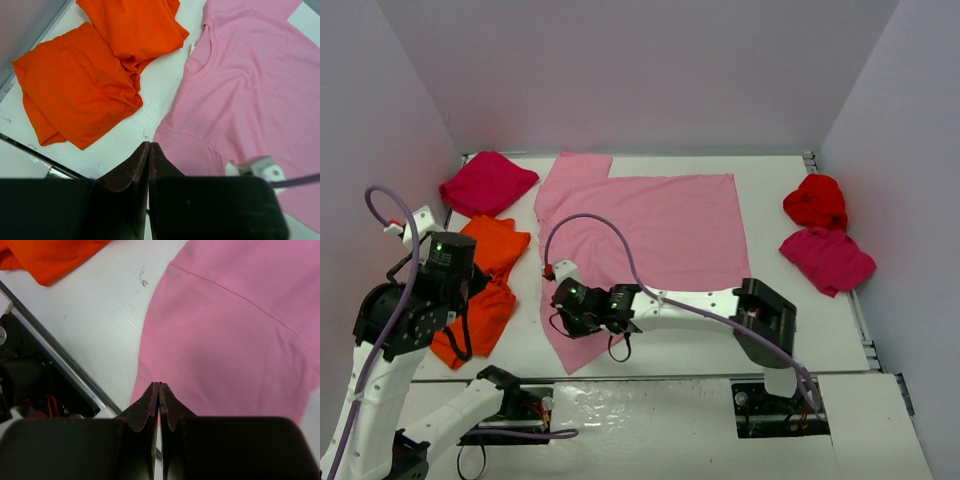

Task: Fold and stack the t-shirts
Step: Flatten the tshirt out

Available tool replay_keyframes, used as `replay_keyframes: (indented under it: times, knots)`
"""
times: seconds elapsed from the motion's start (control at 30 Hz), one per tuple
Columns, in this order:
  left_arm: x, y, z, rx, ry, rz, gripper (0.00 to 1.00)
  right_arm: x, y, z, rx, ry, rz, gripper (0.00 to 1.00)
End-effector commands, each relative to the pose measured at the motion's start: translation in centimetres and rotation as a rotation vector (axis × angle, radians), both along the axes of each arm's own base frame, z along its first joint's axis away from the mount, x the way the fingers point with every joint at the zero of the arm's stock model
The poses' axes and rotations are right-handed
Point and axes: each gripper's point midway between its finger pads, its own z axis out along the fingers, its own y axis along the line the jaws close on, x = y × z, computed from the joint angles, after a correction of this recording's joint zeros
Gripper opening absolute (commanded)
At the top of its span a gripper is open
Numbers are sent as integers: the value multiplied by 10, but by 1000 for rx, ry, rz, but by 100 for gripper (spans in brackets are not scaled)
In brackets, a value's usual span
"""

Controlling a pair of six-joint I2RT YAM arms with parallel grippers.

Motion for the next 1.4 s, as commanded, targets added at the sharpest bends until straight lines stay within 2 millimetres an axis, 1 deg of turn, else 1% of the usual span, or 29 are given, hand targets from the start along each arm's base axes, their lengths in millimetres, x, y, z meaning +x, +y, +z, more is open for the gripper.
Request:
replay_keyframes:
  times: [0.0, 0.03, 0.1, 0.23, 0.33, 0.53, 0.63, 0.7, 0.87, 1.03, 1.1, 1.2, 1.3, 1.37]
  knots:
    - [-6, 5, 2, -1, -3, 11, 0, 5, -38, 18, -3, -42, -92, 0]
    - [-7, 4, -1, -2, 5, 7, 0, 3, -40, 19, 0, -39, -97, 0]
    - [-8, 1, -7, -13, 22, 1, 0, 0, -51, 5, -30, -22, -111, 0]
    - [-10, 1, -11, -15, 28, 2, 0, -4, -50, -10, -63, -11, -103, 0]
    - [-10, 1, -13, -13, 35, 3, 0, -5, -41, -16, -74, -15, -89, 0]
    - [-13, 5, -18, 8, 57, 9, 0, -5, -33, -24, -82, -13, -79, 0]
    - [-14, 6, -19, 14, 60, 10, 0, -8, -29, -32, -89, 0, -67, 0]
    - [-14, 6, -19, 14, 59, 12, 0, -14, -23, -33, -81, 10, -51, 0]
    - [-15, 7, -21, 16, 66, 10, 0, -30, -8, -43, -86, 31, -7, 0]
    - [-18, 8, -22, 21, 72, 8, 0, -50, 1, -60, -104, 55, 26, 0]
    - [-19, 9, -22, 26, 72, 9, 0, -59, 7, -63, -98, 64, 47, 0]
    - [-21, 11, -21, 29, 68, 10, 0, -72, 19, -78, -112, 86, 90, 0]
    - [-23, 12, -21, 31, 67, 12, 0, -73, 24, -79, -115, 74, 104, 0]
    - [-25, 13, -21, 31, 68, 12, 0, -70, 34, -70, -86, 69, 104, 0]
